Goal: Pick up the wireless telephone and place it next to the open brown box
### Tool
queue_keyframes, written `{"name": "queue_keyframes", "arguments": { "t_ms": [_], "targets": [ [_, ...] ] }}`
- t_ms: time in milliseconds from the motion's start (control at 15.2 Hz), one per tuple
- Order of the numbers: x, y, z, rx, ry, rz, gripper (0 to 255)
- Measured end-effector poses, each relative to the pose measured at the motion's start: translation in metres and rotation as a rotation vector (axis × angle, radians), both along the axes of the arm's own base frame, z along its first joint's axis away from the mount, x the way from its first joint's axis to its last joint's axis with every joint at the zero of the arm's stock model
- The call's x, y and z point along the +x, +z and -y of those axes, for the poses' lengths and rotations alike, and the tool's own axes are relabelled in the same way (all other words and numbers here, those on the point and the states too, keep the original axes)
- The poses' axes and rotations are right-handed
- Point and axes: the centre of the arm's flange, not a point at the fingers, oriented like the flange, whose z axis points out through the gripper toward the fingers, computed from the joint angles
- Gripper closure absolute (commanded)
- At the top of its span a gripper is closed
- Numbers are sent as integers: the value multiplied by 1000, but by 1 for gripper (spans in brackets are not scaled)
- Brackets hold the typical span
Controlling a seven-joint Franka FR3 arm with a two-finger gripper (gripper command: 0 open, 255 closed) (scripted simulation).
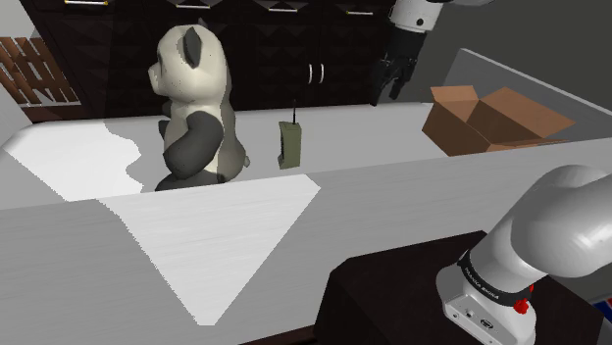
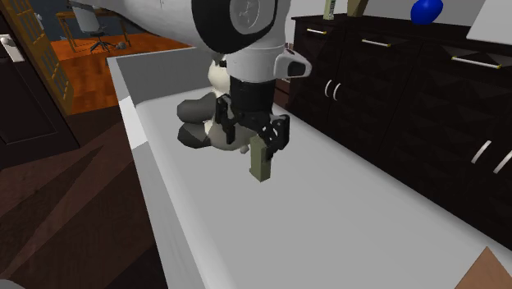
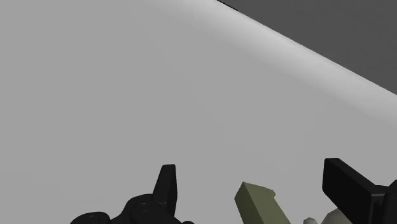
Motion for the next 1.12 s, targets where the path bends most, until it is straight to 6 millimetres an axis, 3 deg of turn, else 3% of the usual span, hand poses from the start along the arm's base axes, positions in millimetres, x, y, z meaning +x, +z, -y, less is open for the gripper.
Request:
{"name": "queue_keyframes", "arguments": {
  "t_ms": [726, 1122],
  "targets": [
    [126, -62, -46, -18, 311, 26, 0],
    [182, -94, -88, -28, 481, 39, 0]
  ]
}}
